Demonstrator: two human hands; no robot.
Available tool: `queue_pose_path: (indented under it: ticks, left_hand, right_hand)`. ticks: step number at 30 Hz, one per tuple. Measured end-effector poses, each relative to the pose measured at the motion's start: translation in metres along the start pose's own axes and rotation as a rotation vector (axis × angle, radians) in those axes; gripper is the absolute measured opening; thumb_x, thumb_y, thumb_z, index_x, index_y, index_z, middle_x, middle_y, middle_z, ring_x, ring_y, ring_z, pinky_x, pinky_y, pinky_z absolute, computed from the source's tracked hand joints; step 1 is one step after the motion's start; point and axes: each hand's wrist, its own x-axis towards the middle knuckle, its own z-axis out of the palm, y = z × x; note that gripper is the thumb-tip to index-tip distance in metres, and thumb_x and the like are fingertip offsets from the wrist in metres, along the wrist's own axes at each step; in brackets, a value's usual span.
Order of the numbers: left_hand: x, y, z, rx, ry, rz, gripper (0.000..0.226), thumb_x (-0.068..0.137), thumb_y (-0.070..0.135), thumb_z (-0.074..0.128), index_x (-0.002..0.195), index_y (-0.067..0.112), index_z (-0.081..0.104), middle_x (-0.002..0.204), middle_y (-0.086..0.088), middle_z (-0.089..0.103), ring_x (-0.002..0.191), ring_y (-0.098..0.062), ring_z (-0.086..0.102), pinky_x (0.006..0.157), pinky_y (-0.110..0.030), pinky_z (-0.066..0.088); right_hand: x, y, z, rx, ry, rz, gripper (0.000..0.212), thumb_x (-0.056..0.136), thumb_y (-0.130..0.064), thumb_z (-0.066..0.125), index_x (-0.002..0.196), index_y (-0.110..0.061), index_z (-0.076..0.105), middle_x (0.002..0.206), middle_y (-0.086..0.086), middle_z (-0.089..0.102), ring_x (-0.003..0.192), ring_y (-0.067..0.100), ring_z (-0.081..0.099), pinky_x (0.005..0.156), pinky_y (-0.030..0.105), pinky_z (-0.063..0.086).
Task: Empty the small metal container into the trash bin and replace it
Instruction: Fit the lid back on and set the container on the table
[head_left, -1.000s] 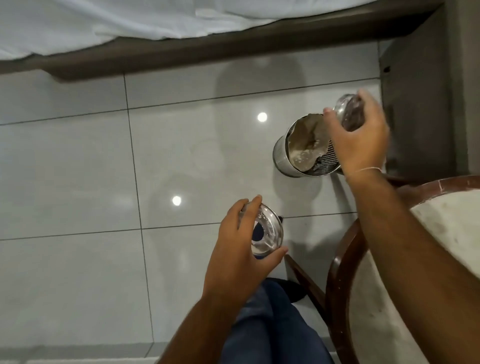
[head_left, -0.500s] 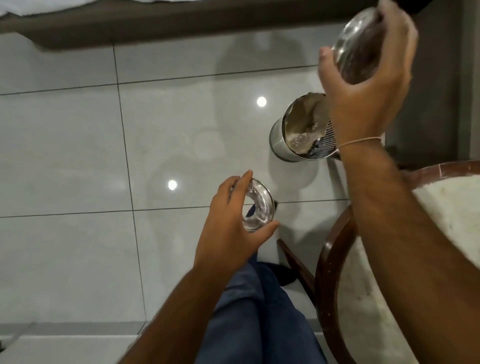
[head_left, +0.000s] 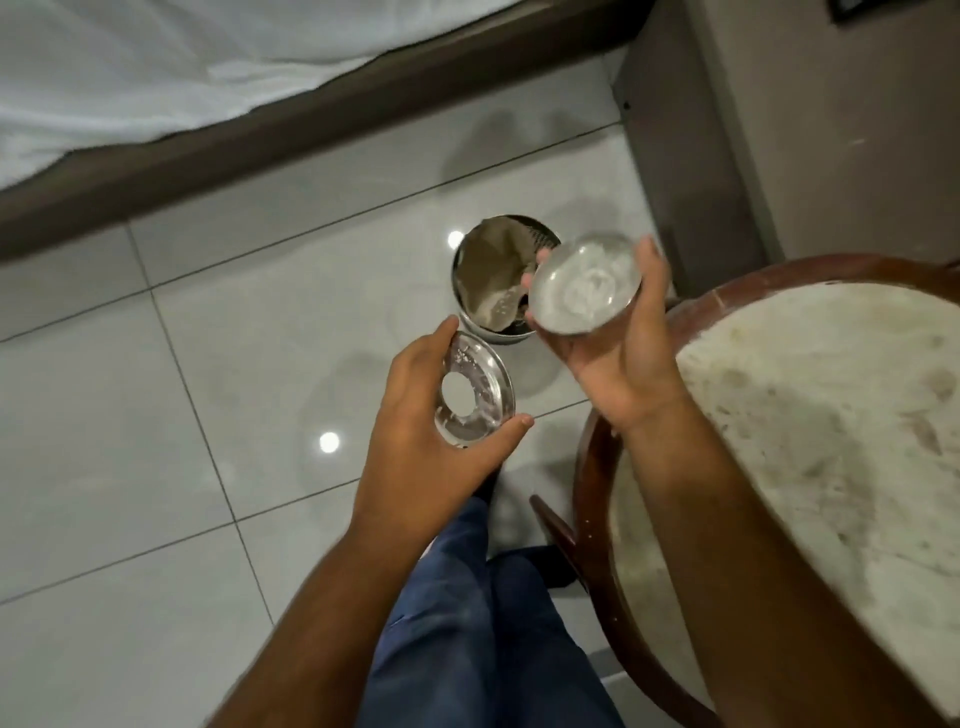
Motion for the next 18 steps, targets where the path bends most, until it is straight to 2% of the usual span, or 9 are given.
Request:
queue_pose_path:
  ticks: [2,5,7,9,12,15,18]
  left_hand:
    - [0.004,0.022,0.006,-0.042,-0.079,0.084,0.099,0.079,0.05,0.09,0.161,0.036,0.037,0.15,0.02,0.049,0.139,0.004,0.049,0.109,-0.012,0.044]
    - [0.007,0.053,0.023,-0.03,-0.245,0.207,0.1,0.08,0.048,0.091,0.163,0.035,0.036,0.153,0.016,0.049,0.143,-0.004,0.049,0.111,-0.016,0.044]
    - [0.007,0.072,0.042,0.0,-0.349,0.284,0.101,0.08,0.047,0.091,0.163,0.031,0.037,0.154,0.012,0.049,0.145,-0.005,0.048,0.113,-0.014,0.042]
    - [0.004,0.084,0.06,0.059,-0.439,0.352,0.102,0.08,0.046,0.092,0.164,0.026,0.037,0.156,0.007,0.048,0.146,-0.005,0.046,0.114,-0.013,0.039]
    - [-0.006,0.101,0.094,0.11,-0.566,0.407,0.105,0.078,0.047,0.093,0.164,0.024,0.036,0.157,0.003,0.048,0.145,-0.008,0.049,0.116,-0.023,0.045]
    - [-0.019,0.11,0.121,0.14,-0.676,0.462,0.107,0.077,0.049,0.091,0.164,0.019,0.036,0.158,0.002,0.048,0.144,-0.013,0.051,0.116,-0.033,0.049]
    - [-0.032,0.118,0.152,0.172,-0.767,0.464,0.108,0.077,0.054,0.089,0.165,0.024,0.034,0.159,0.008,0.046,0.147,-0.004,0.045,0.118,-0.03,0.046]
  right_hand:
    - [-0.026,-0.002,-0.025,0.061,-0.018,0.03,0.067,0.108,-0.067,0.047,0.142,-0.012,0.068,0.13,0.013,0.081,0.12,0.027,0.077,0.088,0.042,0.069]
    - [-0.058,-0.003,-0.061,0.008,-0.038,-0.002,0.068,0.106,-0.069,0.048,0.14,-0.015,0.073,0.135,0.012,0.08,0.126,0.027,0.076,0.096,0.041,0.067]
    - [-0.078,-0.004,-0.084,-0.018,-0.037,-0.006,0.078,0.097,-0.075,0.062,0.145,-0.015,0.071,0.145,0.016,0.076,0.134,0.031,0.072,0.102,0.044,0.064]
    - [-0.095,-0.002,-0.102,-0.005,-0.004,0.0,0.085,0.085,-0.077,0.074,0.145,-0.017,0.073,0.145,0.019,0.075,0.136,0.034,0.071,0.105,0.046,0.064]
    - [-0.123,-0.003,-0.138,0.096,0.088,-0.011,0.087,0.081,-0.073,0.084,0.146,-0.016,0.072,0.146,0.02,0.074,0.138,0.035,0.07,0.109,0.047,0.06]
    - [-0.146,-0.003,-0.162,0.079,0.128,-0.036,0.087,0.079,-0.077,0.083,0.148,-0.025,0.069,0.143,0.013,0.078,0.132,0.029,0.075,0.101,0.041,0.067]
    - [-0.167,0.003,-0.184,0.05,0.22,-0.094,0.066,0.093,-0.072,0.071,0.145,-0.031,0.07,0.14,0.004,0.08,0.128,0.022,0.077,0.096,0.034,0.068]
